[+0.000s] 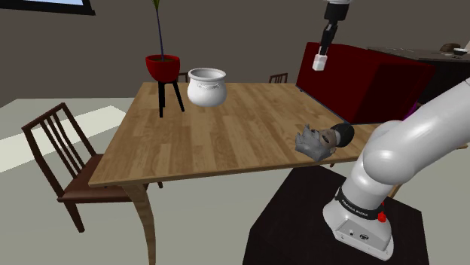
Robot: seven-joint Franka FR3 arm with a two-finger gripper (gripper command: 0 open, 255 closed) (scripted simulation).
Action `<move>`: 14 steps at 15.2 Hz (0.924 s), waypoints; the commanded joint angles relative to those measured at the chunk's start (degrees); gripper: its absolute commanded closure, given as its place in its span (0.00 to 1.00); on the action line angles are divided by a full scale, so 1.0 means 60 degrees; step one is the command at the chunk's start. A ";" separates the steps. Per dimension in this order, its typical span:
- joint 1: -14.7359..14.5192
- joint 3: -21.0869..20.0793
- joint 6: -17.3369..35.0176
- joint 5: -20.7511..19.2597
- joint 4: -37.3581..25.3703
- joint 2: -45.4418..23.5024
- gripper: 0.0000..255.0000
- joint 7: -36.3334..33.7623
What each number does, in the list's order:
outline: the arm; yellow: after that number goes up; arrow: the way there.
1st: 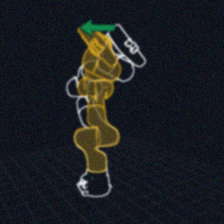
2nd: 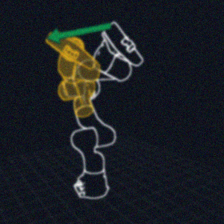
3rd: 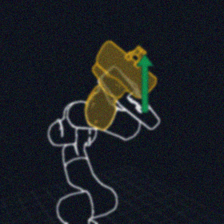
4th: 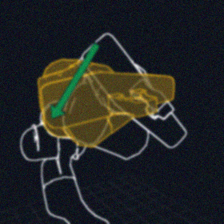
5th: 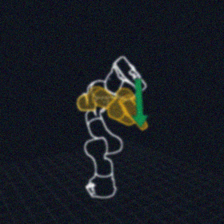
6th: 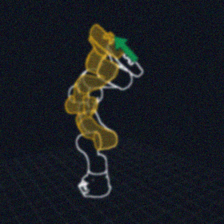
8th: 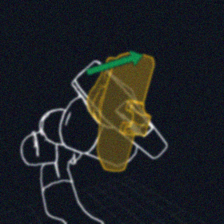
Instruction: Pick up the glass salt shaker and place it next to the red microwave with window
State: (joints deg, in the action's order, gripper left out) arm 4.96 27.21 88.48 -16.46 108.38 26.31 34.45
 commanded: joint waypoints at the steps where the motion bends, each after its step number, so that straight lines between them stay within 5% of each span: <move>1: -0.0026 -0.0008 -0.0261 0.0046 -0.0371 -0.0114 1.00 0.0059; 14: -0.0171 0.0067 -0.1897 0.0363 -0.2909 -0.1034 1.00 0.0505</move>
State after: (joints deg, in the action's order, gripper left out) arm 3.97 27.46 77.85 -14.43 92.16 20.61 37.16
